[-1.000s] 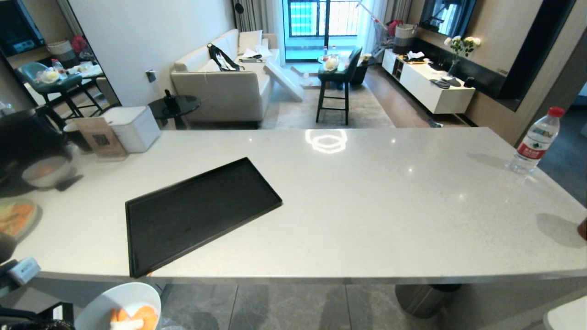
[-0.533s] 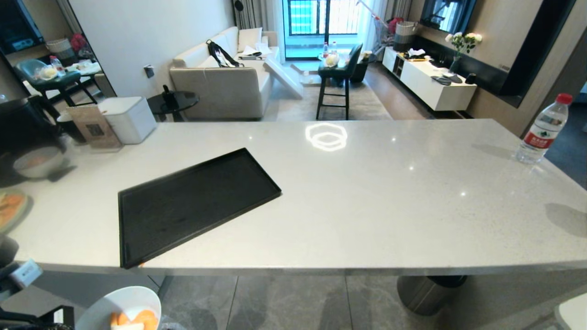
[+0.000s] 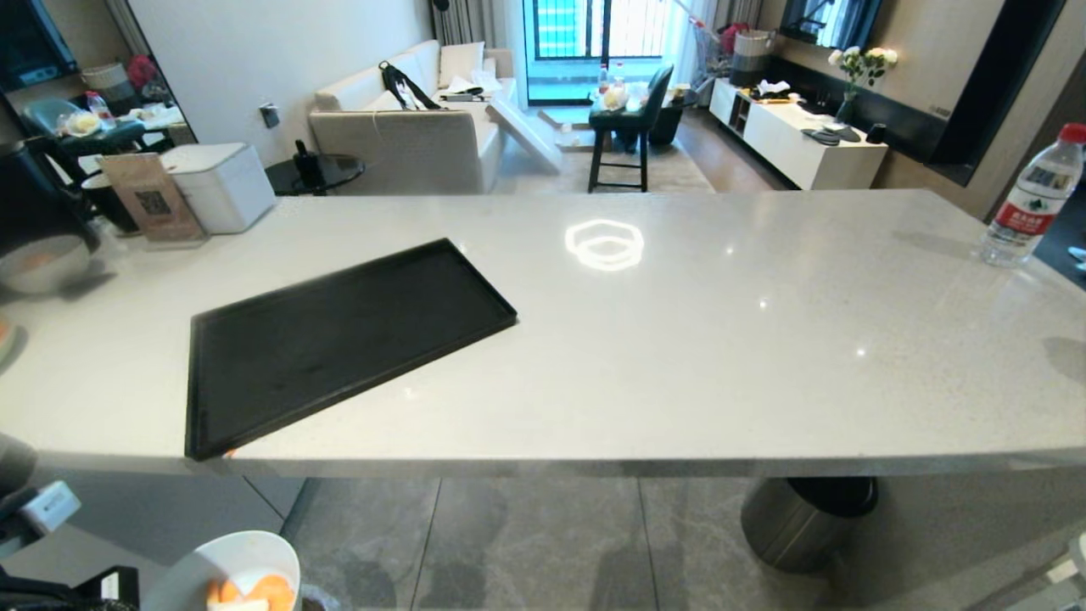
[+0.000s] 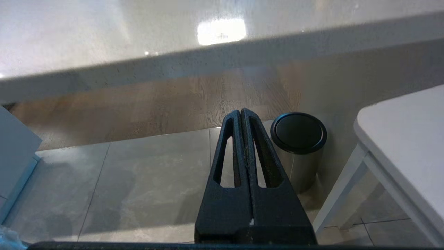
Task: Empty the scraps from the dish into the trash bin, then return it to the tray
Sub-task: Move the bowl over the trash can
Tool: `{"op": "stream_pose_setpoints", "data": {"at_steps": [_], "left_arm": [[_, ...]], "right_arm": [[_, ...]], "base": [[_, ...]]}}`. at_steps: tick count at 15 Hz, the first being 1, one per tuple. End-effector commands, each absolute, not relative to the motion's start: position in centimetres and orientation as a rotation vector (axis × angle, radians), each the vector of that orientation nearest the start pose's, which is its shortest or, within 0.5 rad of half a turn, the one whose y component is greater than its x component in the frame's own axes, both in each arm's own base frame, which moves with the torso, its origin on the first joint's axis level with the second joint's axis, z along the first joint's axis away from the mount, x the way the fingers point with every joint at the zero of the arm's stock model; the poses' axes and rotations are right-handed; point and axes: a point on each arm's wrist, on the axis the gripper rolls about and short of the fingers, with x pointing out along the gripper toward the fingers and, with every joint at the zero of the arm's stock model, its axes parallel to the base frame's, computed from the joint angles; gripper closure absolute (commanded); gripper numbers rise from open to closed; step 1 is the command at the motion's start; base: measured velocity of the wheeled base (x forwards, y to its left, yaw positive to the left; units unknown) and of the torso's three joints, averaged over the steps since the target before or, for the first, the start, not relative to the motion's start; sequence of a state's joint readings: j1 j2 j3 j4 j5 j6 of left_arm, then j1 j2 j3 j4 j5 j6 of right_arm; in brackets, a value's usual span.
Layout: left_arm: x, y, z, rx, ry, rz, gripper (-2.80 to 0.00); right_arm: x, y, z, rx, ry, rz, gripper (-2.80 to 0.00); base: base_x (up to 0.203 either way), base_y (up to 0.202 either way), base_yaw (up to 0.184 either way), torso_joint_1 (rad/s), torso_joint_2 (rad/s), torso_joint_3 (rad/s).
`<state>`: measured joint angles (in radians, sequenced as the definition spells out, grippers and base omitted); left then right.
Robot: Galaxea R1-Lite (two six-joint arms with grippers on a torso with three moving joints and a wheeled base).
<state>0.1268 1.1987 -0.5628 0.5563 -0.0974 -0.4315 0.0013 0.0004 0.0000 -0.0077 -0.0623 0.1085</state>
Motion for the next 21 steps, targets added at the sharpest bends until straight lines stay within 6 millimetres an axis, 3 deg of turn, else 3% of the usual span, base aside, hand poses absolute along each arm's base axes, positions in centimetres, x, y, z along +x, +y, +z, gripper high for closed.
{"op": "stream_pose_setpoints", "data": {"at_steps": [1,18,21], "left_arm": [[11.35,1.23,14.09,-0.516,1.171,0.285,0.00],[11.29,1.24,14.15,-0.517,1.166,0.287,0.00],[11.29,1.22,14.15,-0.517,1.166,0.285,0.00]], "right_arm": [[-2.27,-0.14,7.63,0.109,-0.009,-0.061,0.00],[-2.27,-0.14,7.63,0.109,-0.009,-0.061,0.00],[-2.27,-0.14,7.63,0.109,-0.009,-0.061,0.00]], "base": [[0.000,0.000,0.000,-0.171,0.53,0.369],[0.000,0.000,0.000,-0.072,0.47,0.393],[0.000,0.000,0.000,0.000,0.12,0.140]]}}
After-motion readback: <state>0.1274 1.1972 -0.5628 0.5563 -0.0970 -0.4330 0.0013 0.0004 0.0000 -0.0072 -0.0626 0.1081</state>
